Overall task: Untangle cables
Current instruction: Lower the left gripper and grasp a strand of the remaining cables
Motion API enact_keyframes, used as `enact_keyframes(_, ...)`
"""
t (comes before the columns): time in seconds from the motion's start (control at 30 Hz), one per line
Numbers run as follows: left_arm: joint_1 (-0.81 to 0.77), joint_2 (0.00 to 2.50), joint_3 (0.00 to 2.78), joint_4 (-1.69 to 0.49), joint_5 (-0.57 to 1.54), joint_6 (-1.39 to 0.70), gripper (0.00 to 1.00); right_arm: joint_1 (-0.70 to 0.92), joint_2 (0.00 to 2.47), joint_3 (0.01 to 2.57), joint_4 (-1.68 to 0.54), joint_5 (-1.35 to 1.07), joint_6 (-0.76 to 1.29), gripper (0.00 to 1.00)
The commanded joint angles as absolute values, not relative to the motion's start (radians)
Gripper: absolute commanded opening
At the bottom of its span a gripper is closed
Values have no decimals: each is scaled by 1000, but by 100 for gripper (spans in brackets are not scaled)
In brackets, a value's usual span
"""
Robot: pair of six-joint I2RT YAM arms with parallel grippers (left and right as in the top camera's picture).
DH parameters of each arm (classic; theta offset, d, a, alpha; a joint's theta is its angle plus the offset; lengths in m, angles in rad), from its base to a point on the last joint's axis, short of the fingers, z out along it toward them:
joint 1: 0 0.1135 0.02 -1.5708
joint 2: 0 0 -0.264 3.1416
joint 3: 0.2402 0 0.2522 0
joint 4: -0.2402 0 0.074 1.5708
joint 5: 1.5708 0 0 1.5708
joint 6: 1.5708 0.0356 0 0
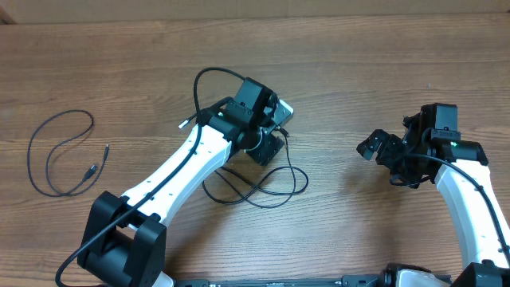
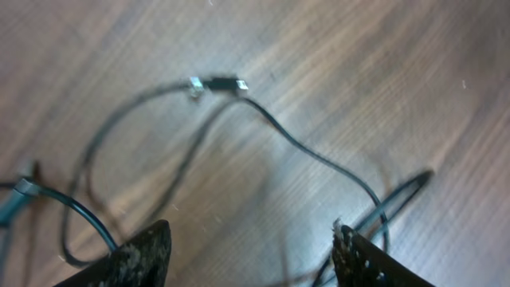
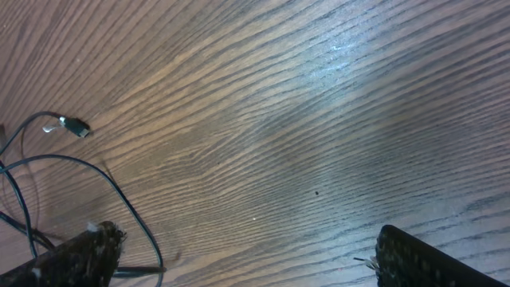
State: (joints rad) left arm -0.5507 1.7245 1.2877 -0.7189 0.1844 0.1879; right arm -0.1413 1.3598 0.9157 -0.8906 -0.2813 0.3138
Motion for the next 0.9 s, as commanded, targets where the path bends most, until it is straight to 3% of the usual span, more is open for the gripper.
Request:
enact_keyframes(0.0, -572, 1753, 1265, -744, 214, 227, 66, -134, 1365, 916, -887, -283, 313, 100)
enact_keyframes(0.47, -675, 1893, 1244, -752, 155, 247, 63, -134, 1364, 916, -886, -283, 313, 100)
enact_keyframes(0.73, -673, 1946, 1244, -716, -47, 218, 38, -134, 1365, 916, -888, -283, 313, 100)
enact_keyframes(0.87, -674, 1948, 1258, -703, -140, 149, 4, -134, 1365, 916, -894, -283, 312, 100)
